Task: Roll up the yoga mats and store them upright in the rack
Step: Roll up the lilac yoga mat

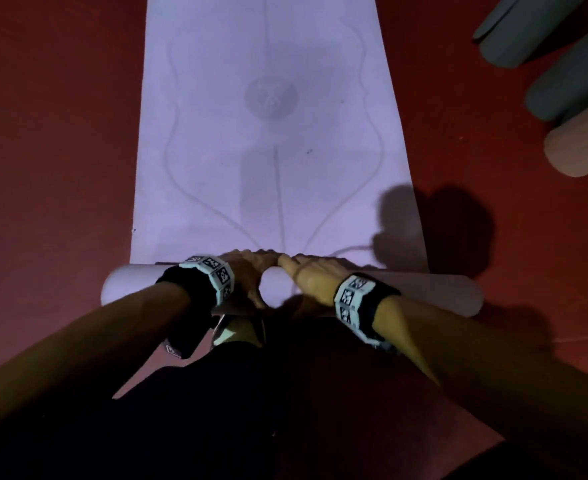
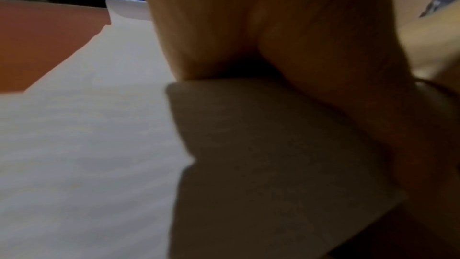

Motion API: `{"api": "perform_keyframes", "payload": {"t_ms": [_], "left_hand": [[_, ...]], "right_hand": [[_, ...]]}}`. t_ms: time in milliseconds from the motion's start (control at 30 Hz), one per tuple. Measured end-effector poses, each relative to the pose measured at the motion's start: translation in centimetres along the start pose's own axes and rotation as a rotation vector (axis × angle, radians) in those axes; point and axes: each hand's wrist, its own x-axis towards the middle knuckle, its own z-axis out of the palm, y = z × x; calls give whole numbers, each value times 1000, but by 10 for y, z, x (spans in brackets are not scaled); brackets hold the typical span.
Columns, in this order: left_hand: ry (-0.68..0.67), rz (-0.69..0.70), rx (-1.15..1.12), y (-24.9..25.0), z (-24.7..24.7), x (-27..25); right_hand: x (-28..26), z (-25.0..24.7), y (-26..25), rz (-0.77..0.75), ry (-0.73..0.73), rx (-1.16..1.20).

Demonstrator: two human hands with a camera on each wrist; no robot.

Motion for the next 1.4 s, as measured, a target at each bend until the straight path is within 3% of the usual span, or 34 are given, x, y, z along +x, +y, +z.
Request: {"api": "perform_keyframes", "payload": {"t_ms": [100, 300, 367, 500, 600, 733, 967, 1033, 1200, 1400], "left_hand": [[1, -8, 53, -2, 4, 5], [214, 17, 86, -23, 27, 7], [214, 20, 75, -26, 27, 11], [196, 56, 9, -27, 12, 16], [174, 77, -72, -27, 2, 17], [174, 28, -13, -27, 8, 21], [315, 8, 148, -32, 23, 28], [301, 19, 91, -33, 19, 30], [278, -11, 15, -35, 2, 29], [333, -12, 30, -38, 19, 28]], "right_hand": [[13, 3, -1, 83, -41, -18], [36, -9, 15, -4, -205, 59], [38, -15, 16, 17, -248, 102], [31, -9, 16, -4, -102, 133], [28, -2, 13, -24, 6, -48], [37, -3, 10, -12, -12, -8], [50, -29, 18, -39, -174, 76], [48, -29, 20, -50, -136, 45], [25, -13, 14, -2, 196, -164], [36, -21, 16, -42, 87, -75]]}}
